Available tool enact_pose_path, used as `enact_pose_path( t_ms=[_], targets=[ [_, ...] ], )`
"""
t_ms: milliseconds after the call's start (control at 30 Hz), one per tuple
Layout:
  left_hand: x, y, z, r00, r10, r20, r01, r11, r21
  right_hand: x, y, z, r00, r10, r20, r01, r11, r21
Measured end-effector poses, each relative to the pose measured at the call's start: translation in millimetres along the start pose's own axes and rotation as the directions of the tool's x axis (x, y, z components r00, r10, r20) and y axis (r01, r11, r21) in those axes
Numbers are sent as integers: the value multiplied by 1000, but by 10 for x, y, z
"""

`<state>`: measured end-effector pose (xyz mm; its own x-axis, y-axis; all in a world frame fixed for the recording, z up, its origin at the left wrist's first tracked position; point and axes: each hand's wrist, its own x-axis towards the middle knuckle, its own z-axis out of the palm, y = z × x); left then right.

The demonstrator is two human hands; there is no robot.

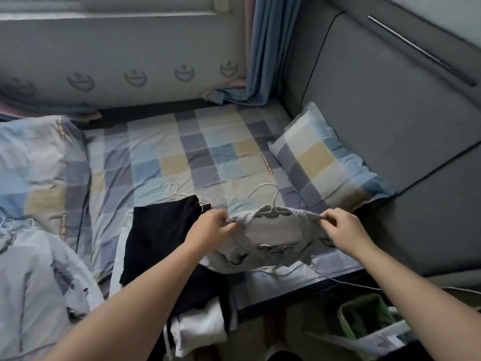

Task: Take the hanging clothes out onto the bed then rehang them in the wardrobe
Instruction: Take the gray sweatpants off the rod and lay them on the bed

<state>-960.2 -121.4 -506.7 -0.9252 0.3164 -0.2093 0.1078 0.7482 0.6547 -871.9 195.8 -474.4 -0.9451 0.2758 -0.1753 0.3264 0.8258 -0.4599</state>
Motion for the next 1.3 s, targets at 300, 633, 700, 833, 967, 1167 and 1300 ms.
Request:
enact_pose_path(
  t_ms=[300, 633, 700, 833, 967, 1167, 1300],
  targets=[
    [427, 181, 1044, 952, -261, 160, 259, 965, 29, 654, 1045, 205, 958, 82, 274, -85, 996, 1],
    [961, -69, 1558, 885, -440, 154, 434, 898, 74, 1505, 1412, 819, 895, 66, 441, -39, 997, -69],
    [1188, -241, 1687, 886, -445, 130, 438, 895, 81, 1728, 1463, 1027, 888, 84, 452, -53, 995, -81],
    [1715, -651, 2055, 880, -462, 113, 457, 887, 69, 2246, 1595, 1511, 884, 132, 448, -87, 989, -120],
    [2271, -1085, 2479, 858, -507, 79, 495, 858, 134, 2734, 1689, 2059, 894, 155, 421, -81, 978, -190],
    [2836, -1484, 2911, 849, -527, -24, 526, 840, 132, 3173, 1833, 2753, 939, 212, 271, -157, 965, -209],
    [2632, -1463, 2972, 854, -518, 60, 499, 845, 193, 3012, 1746, 2894, 879, 250, 406, -170, 960, -222]
  ],
)
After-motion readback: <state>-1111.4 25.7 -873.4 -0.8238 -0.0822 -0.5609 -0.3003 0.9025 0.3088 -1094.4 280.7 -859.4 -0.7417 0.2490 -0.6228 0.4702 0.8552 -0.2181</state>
